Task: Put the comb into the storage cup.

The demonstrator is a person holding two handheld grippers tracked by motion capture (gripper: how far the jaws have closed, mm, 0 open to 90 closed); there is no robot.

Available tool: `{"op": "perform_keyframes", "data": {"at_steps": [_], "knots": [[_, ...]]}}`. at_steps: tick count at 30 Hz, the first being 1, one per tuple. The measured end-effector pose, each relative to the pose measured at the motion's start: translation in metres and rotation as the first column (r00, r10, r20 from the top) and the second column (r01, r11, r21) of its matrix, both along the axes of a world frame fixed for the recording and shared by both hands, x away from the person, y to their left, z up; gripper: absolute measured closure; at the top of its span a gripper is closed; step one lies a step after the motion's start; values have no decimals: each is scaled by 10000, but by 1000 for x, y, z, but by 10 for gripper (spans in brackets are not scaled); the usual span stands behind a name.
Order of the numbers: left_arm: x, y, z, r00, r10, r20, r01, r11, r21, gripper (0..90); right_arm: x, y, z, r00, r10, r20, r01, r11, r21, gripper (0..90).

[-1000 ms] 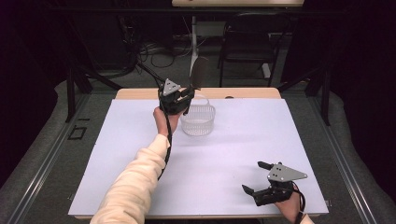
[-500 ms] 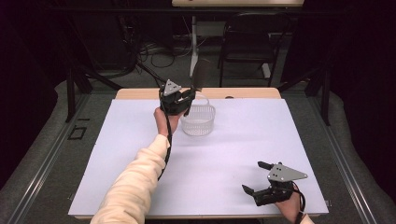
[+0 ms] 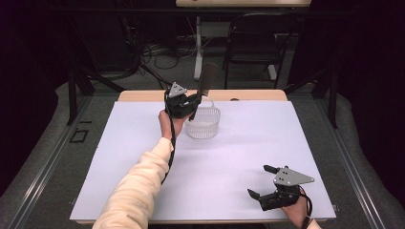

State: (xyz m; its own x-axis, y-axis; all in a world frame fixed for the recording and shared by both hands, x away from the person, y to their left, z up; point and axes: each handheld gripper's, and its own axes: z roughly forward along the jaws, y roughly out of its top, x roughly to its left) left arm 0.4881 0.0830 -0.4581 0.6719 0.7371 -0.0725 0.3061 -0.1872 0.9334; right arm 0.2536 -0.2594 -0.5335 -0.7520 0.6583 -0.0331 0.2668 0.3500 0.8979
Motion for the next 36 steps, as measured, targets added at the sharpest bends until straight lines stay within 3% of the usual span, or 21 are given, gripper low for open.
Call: {"op": "perform_keyframes", "data": {"at_steps": [17, 36], "knots": [[4, -4, -5, 9988, -360, -344, 370, 9988, 309, 723, 0, 0, 0, 10000, -9, -6, 9, 10000, 34, 8], [5, -7, -12, 9961, -597, -650, 622, 9973, 378, 723, 0, 0, 0, 10000, -24, -4, 24, 10000, 20, 8]]}}
